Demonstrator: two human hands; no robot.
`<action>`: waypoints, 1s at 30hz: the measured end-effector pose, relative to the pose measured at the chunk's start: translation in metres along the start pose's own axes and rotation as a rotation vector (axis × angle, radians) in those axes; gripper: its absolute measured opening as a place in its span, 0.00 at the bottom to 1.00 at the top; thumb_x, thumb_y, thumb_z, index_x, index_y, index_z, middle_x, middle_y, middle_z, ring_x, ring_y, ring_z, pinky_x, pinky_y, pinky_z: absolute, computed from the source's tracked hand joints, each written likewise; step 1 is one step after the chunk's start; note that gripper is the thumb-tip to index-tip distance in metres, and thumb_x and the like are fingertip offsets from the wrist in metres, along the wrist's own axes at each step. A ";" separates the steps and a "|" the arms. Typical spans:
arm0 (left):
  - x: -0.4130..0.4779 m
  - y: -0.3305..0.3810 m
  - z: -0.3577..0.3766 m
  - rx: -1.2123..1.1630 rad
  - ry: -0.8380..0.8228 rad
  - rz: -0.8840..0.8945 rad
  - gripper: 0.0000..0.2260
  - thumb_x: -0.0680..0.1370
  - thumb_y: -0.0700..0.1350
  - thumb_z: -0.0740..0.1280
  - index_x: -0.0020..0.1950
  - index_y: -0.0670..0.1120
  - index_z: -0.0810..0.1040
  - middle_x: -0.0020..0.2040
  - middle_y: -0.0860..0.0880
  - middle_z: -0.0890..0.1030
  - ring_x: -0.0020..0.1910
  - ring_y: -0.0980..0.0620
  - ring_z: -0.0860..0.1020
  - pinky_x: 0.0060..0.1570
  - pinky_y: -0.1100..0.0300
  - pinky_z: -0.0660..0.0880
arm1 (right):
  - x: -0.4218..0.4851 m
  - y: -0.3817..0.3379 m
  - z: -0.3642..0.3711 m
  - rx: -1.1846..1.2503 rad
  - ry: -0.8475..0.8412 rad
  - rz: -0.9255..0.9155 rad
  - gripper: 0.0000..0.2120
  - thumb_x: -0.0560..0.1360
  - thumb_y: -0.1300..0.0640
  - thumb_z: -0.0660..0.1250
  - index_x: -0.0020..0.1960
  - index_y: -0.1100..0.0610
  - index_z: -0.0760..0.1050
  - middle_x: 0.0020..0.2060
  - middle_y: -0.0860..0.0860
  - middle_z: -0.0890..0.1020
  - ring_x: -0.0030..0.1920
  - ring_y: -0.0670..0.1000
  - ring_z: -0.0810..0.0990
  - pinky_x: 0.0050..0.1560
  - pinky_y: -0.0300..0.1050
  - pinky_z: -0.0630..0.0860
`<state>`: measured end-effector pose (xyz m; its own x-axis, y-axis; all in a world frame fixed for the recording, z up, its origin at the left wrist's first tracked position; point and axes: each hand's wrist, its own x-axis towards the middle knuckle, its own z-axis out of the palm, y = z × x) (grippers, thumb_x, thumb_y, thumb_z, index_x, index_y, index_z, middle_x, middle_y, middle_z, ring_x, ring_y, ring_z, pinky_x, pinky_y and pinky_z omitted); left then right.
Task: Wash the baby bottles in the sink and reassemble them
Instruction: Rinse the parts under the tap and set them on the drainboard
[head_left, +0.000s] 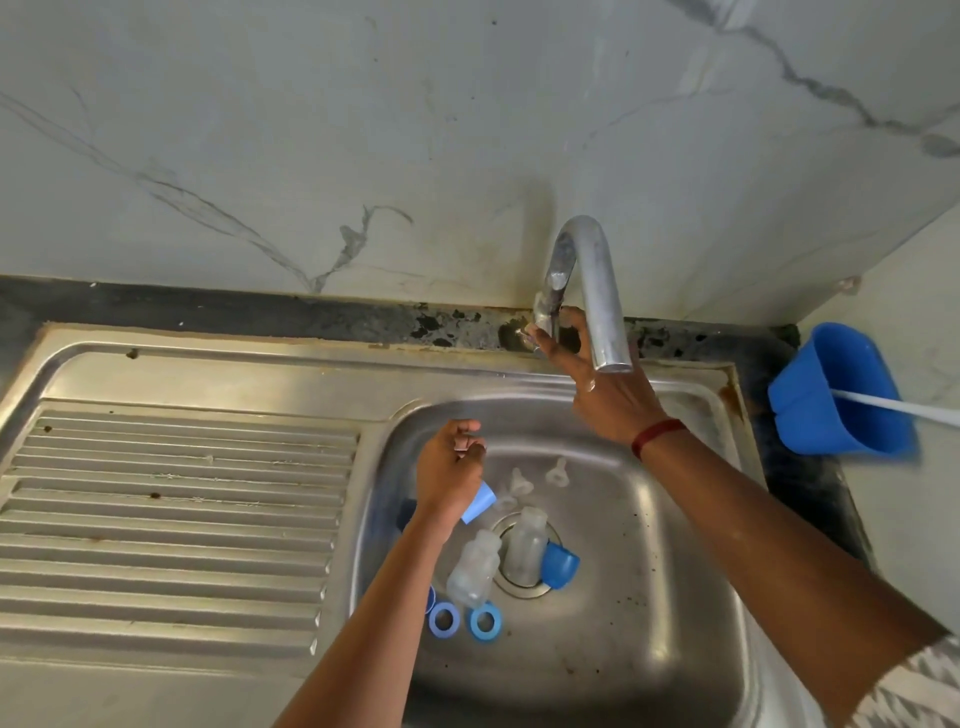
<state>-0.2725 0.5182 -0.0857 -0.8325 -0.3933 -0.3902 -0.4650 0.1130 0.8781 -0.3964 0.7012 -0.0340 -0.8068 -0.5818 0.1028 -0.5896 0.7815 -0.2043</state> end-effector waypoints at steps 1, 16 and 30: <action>-0.002 -0.002 -0.001 -0.009 0.014 -0.013 0.13 0.76 0.36 0.64 0.49 0.54 0.78 0.40 0.44 0.82 0.35 0.50 0.76 0.42 0.52 0.74 | 0.002 -0.002 -0.004 -0.035 -0.036 -0.009 0.38 0.75 0.69 0.59 0.78 0.43 0.56 0.71 0.65 0.63 0.69 0.67 0.63 0.59 0.63 0.71; -0.031 -0.021 -0.030 0.118 0.199 -0.123 0.09 0.78 0.37 0.62 0.49 0.47 0.81 0.43 0.50 0.82 0.46 0.48 0.80 0.46 0.56 0.76 | -0.078 -0.022 0.058 0.342 0.136 0.468 0.25 0.75 0.69 0.64 0.69 0.53 0.73 0.64 0.54 0.73 0.59 0.55 0.76 0.57 0.49 0.77; -0.028 -0.053 -0.042 -0.029 0.033 -0.154 0.25 0.76 0.33 0.57 0.69 0.51 0.77 0.64 0.52 0.80 0.64 0.53 0.76 0.66 0.50 0.73 | -0.070 -0.136 0.113 0.605 -0.300 0.502 0.32 0.78 0.58 0.66 0.79 0.52 0.57 0.76 0.49 0.63 0.71 0.53 0.69 0.67 0.44 0.69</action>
<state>-0.2117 0.4850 -0.1094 -0.7412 -0.4341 -0.5121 -0.5772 0.0224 0.8163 -0.2551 0.6103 -0.1235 -0.8729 -0.2997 -0.3850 0.0276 0.7575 -0.6522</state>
